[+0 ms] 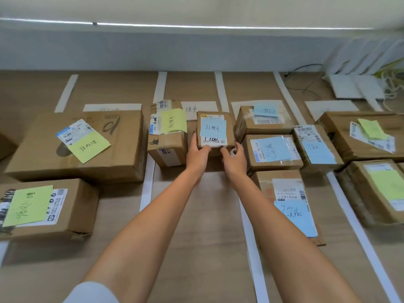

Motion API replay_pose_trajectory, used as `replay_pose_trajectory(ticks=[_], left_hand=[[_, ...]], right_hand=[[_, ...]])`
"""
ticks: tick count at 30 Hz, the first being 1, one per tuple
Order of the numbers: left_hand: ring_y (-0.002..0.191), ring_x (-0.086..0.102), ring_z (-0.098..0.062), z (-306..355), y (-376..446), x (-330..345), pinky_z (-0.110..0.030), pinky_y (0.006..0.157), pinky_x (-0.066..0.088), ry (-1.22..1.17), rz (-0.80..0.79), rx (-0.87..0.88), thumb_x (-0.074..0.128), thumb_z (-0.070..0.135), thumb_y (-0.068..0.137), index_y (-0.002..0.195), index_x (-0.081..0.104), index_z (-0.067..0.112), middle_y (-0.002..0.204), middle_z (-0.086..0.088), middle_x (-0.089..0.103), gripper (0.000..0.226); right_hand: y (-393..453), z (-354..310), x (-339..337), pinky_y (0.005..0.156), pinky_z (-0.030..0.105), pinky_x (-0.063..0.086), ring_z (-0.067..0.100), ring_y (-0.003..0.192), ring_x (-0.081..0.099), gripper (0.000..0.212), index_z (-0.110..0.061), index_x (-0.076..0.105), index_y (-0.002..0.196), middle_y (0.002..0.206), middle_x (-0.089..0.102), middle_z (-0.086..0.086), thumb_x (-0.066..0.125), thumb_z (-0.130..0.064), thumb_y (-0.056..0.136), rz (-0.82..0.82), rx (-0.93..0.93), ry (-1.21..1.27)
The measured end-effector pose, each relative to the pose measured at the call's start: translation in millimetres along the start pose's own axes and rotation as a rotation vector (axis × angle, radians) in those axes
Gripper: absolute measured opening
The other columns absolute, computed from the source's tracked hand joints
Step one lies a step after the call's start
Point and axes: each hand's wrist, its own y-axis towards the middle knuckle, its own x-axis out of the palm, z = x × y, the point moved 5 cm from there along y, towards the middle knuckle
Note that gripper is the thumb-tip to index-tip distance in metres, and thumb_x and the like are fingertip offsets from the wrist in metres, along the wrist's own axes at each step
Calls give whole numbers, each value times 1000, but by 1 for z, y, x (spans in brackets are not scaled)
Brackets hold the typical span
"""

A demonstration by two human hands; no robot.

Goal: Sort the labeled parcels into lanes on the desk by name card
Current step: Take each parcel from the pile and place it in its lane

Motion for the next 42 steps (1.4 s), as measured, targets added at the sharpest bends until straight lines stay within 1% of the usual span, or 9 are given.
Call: replay_pose_trajectory(ticks=[6, 12, 18, 22, 26, 28, 32, 36, 42], left_hand=[[138, 29, -18, 15, -50, -15, -32, 108, 28, 43, -18, 58, 48, 9, 91, 150, 16, 27, 151, 2, 34, 69], [139, 31, -20, 45, -119, -37, -38, 110, 30, 111, -41, 160, 50, 8, 91, 149, 19, 26, 151, -1, 34, 68], [138, 33, -23, 70, -181, -66, -41, 107, 36, 112, -73, 227, 51, 7, 93, 147, 23, 27, 150, -2, 35, 64], [134, 37, -24, 82, -215, -93, -33, 97, 39, 143, -87, 264, 51, 7, 92, 146, 27, 26, 148, -5, 35, 62], [128, 42, -23, 93, -238, -133, -28, 89, 40, 170, -124, 295, 51, 7, 93, 146, 26, 24, 145, -7, 41, 61], [127, 44, -23, 99, -247, -160, -30, 92, 41, 151, -115, 300, 50, 5, 92, 146, 28, 22, 142, -8, 44, 60], [122, 46, -20, 105, -265, -219, -34, 98, 43, 142, -74, 321, 49, 4, 92, 143, 33, 19, 137, -11, 47, 55], [115, 51, -20, 108, -277, -290, -32, 92, 46, 157, -68, 359, 51, 4, 90, 138, 39, 19, 132, -10, 50, 51], [101, 53, -13, 106, -286, -431, -14, 69, 43, 190, -67, 398, 51, 3, 91, 136, 40, 17, 128, -8, 54, 48]], right_hand=[[-48, -12, -15, 99, 30, 38, 21, 126, 46, 64, -17, 27, 144, 140, 45, 7, 59, -18, 89, -113, -13, -56], [-118, -51, -24, 96, 32, 46, 11, 106, 50, 60, -19, 29, 142, 127, 52, 5, 59, -20, 90, -258, -59, -50], [-189, -89, -33, 104, 43, 43, 20, 120, 48, 56, -20, 35, 139, 130, 49, 7, 59, -20, 88, -278, -129, -82], [-230, -111, -37, 94, 40, 51, 17, 102, 57, 43, -17, 48, 128, 119, 57, 8, 56, -14, 87, -249, -188, -15], [-267, -131, -27, 73, 27, 55, 21, 104, 60, 33, -17, 53, 119, 109, 60, 5, 54, -9, 87, -262, -234, 109], [-286, -137, -15, 67, 23, 54, 22, 105, 59, 32, -17, 52, 120, 107, 59, 4, 53, -8, 89, -282, -252, 133], [-322, -142, 22, 76, 27, 56, 19, 105, 57, 38, -16, 50, 125, 113, 57, 7, 54, -6, 89, -309, -257, 114], [-362, -144, 83, 76, 27, 55, 19, 104, 57, 40, -18, 50, 125, 113, 57, 8, 57, -8, 88, -323, -281, 82], [-431, -144, 208, 80, 36, 57, 22, 105, 59, 34, -22, 51, 118, 113, 58, 8, 57, -7, 87, -338, -261, 166]])
